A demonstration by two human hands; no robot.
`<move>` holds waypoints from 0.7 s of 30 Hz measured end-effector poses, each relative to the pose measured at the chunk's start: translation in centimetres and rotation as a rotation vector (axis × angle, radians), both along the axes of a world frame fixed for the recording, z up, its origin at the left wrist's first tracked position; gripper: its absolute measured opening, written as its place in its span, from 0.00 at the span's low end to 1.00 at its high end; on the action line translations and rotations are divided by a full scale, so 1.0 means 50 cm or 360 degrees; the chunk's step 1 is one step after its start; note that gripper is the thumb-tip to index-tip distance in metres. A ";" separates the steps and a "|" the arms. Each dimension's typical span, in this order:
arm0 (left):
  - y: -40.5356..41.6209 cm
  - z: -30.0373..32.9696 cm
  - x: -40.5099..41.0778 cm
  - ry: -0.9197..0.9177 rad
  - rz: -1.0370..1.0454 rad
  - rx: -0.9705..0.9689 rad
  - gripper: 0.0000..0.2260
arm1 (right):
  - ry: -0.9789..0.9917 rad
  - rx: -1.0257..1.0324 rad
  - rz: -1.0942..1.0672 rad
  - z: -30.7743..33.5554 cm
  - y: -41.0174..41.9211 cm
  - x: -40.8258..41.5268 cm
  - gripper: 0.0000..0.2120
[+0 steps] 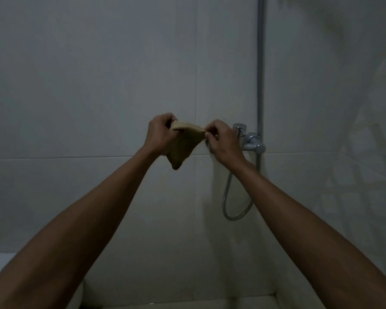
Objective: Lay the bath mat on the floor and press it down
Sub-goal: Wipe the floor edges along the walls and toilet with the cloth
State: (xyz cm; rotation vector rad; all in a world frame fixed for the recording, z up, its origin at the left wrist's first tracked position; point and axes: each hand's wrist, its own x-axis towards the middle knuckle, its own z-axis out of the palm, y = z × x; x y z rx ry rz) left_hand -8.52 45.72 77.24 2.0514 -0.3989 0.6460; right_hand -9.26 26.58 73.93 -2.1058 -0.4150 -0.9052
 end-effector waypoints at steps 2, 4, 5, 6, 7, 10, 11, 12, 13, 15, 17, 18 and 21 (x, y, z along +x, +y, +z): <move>0.033 0.038 -0.036 -0.0055 -0.0017 -0.0032 0.04 | -0.0088 0.0033 0.0062 0.016 0.045 -0.035 0.09; 0.062 0.058 -0.066 -0.0057 -0.0091 -0.0048 0.03 | 0.0036 -0.0010 0.0098 0.018 0.078 -0.065 0.19; 0.078 0.059 -0.079 -0.0055 -0.0134 -0.0047 0.02 | 0.0139 -0.0074 0.0106 0.010 0.091 -0.078 0.22; 0.092 0.055 -0.089 -0.0050 -0.0173 -0.0042 0.02 | 0.0252 -0.0152 0.0110 -0.007 0.102 -0.088 0.21; 0.107 0.046 -0.095 -0.0030 -0.0203 -0.0025 0.02 | 0.0360 -0.0223 0.0130 -0.029 0.111 -0.099 0.17; 0.142 -0.015 -0.106 0.0136 -0.0236 0.0101 0.04 | 0.0629 -0.0157 0.0207 -0.112 0.119 -0.130 0.03; 0.152 -0.046 -0.107 0.0224 -0.0237 0.0129 0.06 | 0.0722 -0.0073 0.0244 -0.144 0.114 -0.138 0.02; 0.159 -0.077 -0.108 0.0308 -0.0246 0.0153 0.07 | 0.0809 0.0005 0.0320 -0.169 0.106 -0.148 0.02; 0.165 -0.112 -0.108 0.0393 -0.0260 0.0183 0.08 | 0.0904 0.0063 0.0406 -0.194 0.097 -0.164 0.04; 0.170 -0.189 -0.104 0.0542 -0.0286 0.0253 0.09 | 0.1118 0.0091 0.0506 -0.250 0.072 -0.189 0.10; 0.170 -0.266 -0.104 0.0694 -0.0318 0.0305 0.08 | 0.1244 0.0087 0.0549 -0.314 0.046 -0.208 0.16; 0.158 -0.310 -0.101 0.0792 -0.0354 0.0324 0.06 | 0.1291 0.0104 0.0565 -0.359 0.025 -0.206 0.18; 0.107 -0.463 -0.098 0.1114 -0.0446 0.0459 0.08 | 0.1475 0.0170 0.0530 -0.513 -0.034 -0.201 0.18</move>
